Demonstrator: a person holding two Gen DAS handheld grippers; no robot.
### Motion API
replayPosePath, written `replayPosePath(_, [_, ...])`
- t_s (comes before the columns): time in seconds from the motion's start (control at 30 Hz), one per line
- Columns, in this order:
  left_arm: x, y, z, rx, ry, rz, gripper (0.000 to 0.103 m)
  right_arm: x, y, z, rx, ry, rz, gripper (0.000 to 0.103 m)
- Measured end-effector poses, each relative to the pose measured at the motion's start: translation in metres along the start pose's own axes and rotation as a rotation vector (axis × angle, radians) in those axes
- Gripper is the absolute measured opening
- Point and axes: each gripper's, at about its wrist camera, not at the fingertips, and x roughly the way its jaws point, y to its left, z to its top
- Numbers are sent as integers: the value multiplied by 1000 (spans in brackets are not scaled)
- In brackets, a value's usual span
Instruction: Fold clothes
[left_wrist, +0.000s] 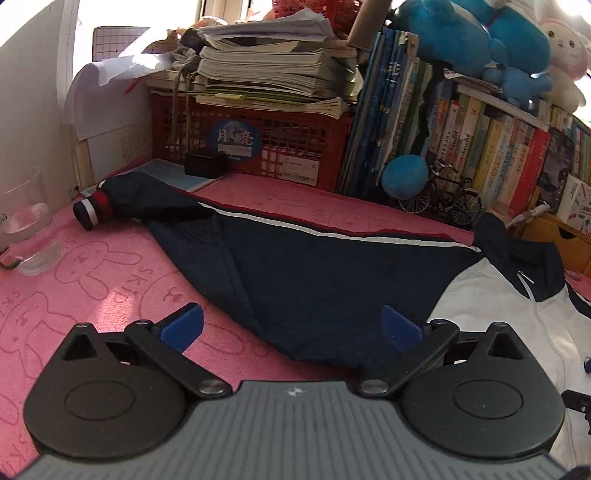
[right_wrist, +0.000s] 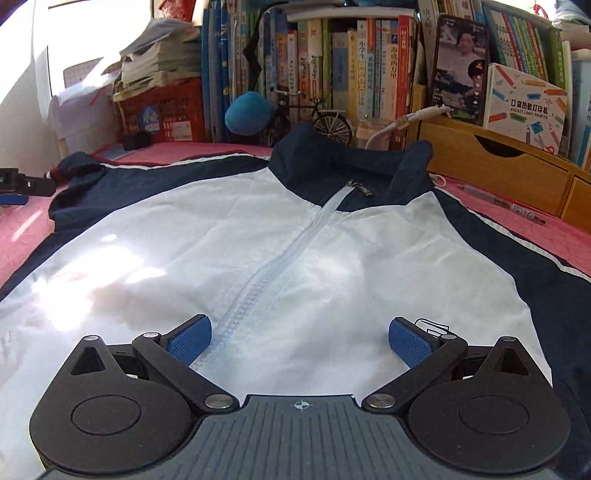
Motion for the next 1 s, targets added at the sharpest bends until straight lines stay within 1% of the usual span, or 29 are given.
replayPosePath(0.1, [50,32,31,-133,59,83,103,1,-1,-1,4,0,1,103])
replayPosePath(0.17, [79,47,47,-171,73,151,103,2,-1,-1,3,0,-1,103])
replayPosePath(0.27, [105,63,65,-246,46,258,103,2,0,-1,1,0,-4,103])
replayPosePath(0.4, [129,87,84,-297,41,308,103,2,0,-1,0,-1,-6,103])
replayPosePath(0.47, [135,97,93,-319,20,323,103,2,0,-1,0,-1,-7,103])
replayPosePath(0.5, [134,101,96,-329,-4,336,103,2,0,-1,0,-1,-7,103])
replayPosePath(0.53, [130,103,99,-333,-49,361,103,2,0,-1,-1,-1,-8,103])
replayPosePath(0.57, [125,103,102,-316,-101,381,103,2,0,-1,-1,-1,-8,103])
replayPosePath(0.63, [119,102,113,-240,-170,404,103,2,0,-1,-1,-1,-8,103])
replayPosePath(0.7, [115,100,123,-177,-183,422,101,2,0,-1,-1,-1,-8,103])
replayPosePath(0.77, [113,97,130,-117,-190,450,95,3,-1,-1,-1,-1,-8,103])
replayPosePath(0.8, [111,94,134,-84,-200,476,93,3,-1,-1,-1,-2,-8,103])
replayPosePath(0.9, [102,82,145,31,-274,625,93,3,0,-1,-1,-2,-8,103])
replayPosePath(0.93, [99,77,147,68,-297,666,94,3,0,-1,-1,-2,-9,103])
replayPosePath(0.97, [96,72,150,112,-315,704,98,3,-1,-1,-1,-2,-8,103])
replayPosePath(1.0, [94,68,151,152,-322,721,100,3,-1,-1,-1,-2,-8,103])
